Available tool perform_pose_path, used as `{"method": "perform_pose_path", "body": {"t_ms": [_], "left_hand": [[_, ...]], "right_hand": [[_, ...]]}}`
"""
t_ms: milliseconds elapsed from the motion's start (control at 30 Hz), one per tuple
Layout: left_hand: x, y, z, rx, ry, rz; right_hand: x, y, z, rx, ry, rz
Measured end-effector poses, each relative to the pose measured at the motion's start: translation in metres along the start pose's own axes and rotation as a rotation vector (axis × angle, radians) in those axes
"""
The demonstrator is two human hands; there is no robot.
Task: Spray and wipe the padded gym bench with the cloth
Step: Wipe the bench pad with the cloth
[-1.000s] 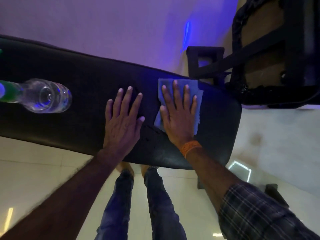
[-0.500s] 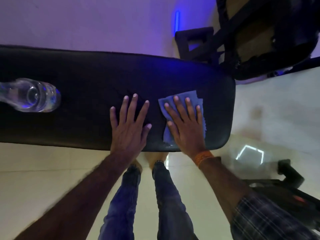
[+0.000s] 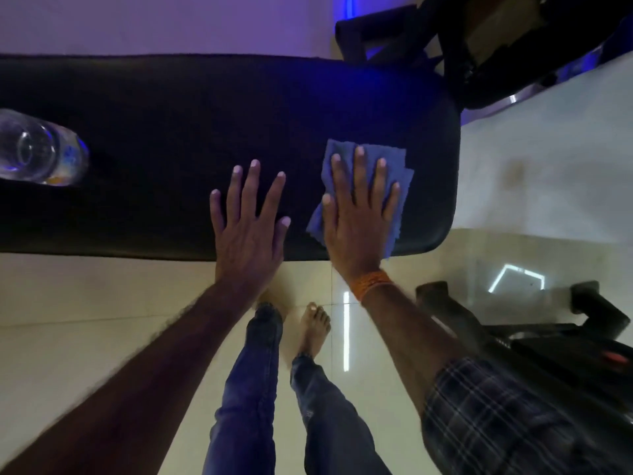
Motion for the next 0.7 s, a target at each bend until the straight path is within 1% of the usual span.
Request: {"method": "perform_pose_path", "body": {"t_ms": [33,100,133,167,200,267,333,367,400,467,533,567,600,633,700], "left_hand": [[0.001,0.003,-0.001,-0.006,0.009,-0.015],[0.004,0.008,-0.004,-0.02,0.036,-0.037],[0.004,0.011,-0.006,-0.026,0.042,-0.049],[0.004,0.014,-0.007,-0.033,0.043,-0.059],[0.003,0.015,-0.008,-0.039,0.043,-0.061],[0.004,0.017,-0.009,-0.04,0.047,-0.051],[0.005,0.019,-0.007,-0.026,0.044,-0.045],[0.005,0.021,-0.006,-0.01,0.037,-0.048],[0.005,0.024,-0.005,0.006,0.029,-0.056],[0.004,0.027,-0.003,0.027,0.034,-0.075],[0.001,0.029,-0.001,0.032,0.052,-0.085],[0.0,0.03,-0.001,0.033,0.054,-0.086],[-0.001,0.03,-0.001,0.036,0.052,-0.087],[-0.002,0.031,0.0,0.04,0.047,-0.082],[-0.004,0.03,0.002,0.047,0.032,-0.051]], "right_hand": [[-0.021,0.011,0.002,-0.005,-0.009,-0.055],[-0.04,0.032,0.007,-0.066,-0.01,-0.269],[-0.031,0.037,0.007,-0.093,0.005,-0.37],[-0.013,0.035,0.005,-0.106,0.029,-0.418],[0.007,0.032,0.002,-0.106,0.06,-0.415],[0.041,0.025,-0.003,-0.064,0.063,-0.258],[0.038,0.031,-0.004,0.008,0.036,-0.072],[0.022,0.036,-0.002,0.027,0.02,-0.044],[0.001,0.042,0.001,0.024,0.005,-0.088],[-0.022,0.052,0.006,-0.032,-0.005,-0.276],[-0.008,0.062,0.006,-0.092,0.037,-0.476],[0.005,0.063,0.004,-0.102,0.072,-0.526],[0.017,0.059,0.003,-0.103,0.092,-0.514],[0.027,0.052,0.003,-0.088,0.08,-0.427],[0.028,0.042,0.0,0.003,0.014,-0.123]]}}
Point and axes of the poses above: each hand's wrist, its own y-axis away from the middle knuckle, its own z-axis out of the palm, x = y × z, the point moved 7 cm from there along -y, towards the middle knuckle, and after that the axes turned 5 degrees about -z, right-handed, at the moved point
